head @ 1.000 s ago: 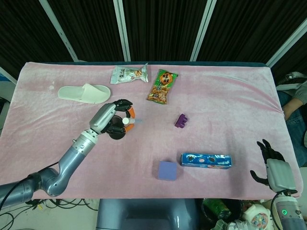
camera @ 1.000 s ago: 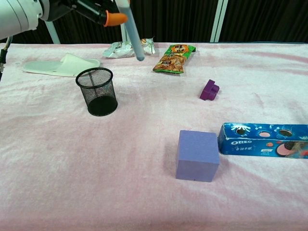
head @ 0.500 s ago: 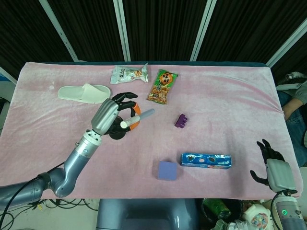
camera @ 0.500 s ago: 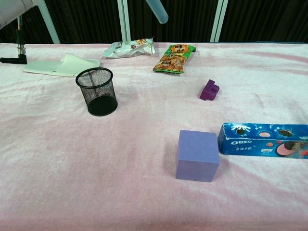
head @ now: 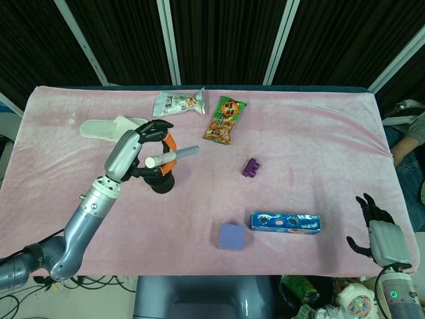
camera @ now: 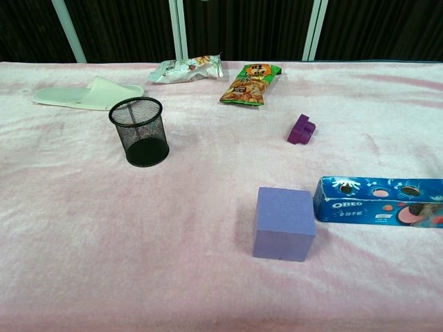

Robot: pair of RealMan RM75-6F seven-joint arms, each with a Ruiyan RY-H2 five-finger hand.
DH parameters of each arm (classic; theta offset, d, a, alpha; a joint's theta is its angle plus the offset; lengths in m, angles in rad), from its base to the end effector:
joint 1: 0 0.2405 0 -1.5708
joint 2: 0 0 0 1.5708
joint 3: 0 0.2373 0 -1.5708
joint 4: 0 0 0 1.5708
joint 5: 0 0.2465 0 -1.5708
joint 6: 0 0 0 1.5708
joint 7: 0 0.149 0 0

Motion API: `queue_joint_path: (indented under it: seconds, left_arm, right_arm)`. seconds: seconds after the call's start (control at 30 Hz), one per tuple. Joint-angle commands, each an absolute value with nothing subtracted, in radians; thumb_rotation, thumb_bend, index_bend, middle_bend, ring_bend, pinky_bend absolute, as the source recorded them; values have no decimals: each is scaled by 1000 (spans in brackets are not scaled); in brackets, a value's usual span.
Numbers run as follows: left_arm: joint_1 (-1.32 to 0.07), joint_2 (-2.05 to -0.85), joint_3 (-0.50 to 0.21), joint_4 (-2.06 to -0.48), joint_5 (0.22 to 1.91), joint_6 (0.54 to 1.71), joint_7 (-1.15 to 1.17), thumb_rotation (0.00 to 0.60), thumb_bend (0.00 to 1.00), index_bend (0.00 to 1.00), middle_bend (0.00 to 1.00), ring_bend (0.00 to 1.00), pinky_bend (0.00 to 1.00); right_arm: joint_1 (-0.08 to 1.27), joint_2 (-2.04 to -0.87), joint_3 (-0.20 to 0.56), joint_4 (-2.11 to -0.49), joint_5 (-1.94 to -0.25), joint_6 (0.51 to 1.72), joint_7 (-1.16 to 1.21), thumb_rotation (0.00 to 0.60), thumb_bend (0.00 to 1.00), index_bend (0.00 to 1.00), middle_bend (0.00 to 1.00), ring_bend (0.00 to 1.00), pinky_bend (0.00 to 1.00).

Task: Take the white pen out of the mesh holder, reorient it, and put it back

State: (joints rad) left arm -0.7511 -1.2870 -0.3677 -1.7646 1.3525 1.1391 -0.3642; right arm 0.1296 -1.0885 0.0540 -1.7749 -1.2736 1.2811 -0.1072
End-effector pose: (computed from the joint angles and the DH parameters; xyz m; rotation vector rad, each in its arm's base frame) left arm -0.0343 0.3525 0.0674 -1.6195 -1.2252 -1.8142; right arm -0.3038 -0.1930 0.0910 1.3546 -1.1581 0.7343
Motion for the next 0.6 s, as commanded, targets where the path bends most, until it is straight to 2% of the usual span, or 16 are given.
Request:
queue_joint_path:
  seconds: [0.03,0.2,0.6]
  left_arm:
    - [-742,-1264,-345,-1749,1308,1091,-350,600,422,692,650,227,277]
    - [-729,-1250,-290,-1707,1272,1026,-331,600,422,691,650,227,276]
    - [-728,-1258,-274,-1642,1218,973,-318,600,422,691,650,227,266]
  right_arm:
    - [129,-1089,54,-1775,-1273,1281,-108,600,186,0,0,158,169]
    - [129,-1088,54,-1776,-1272,1282,-108,600,185,0,0,158,169]
    - [130,-1089,55,-1775,-1270,1280,-108,600,186,0,0,158,169]
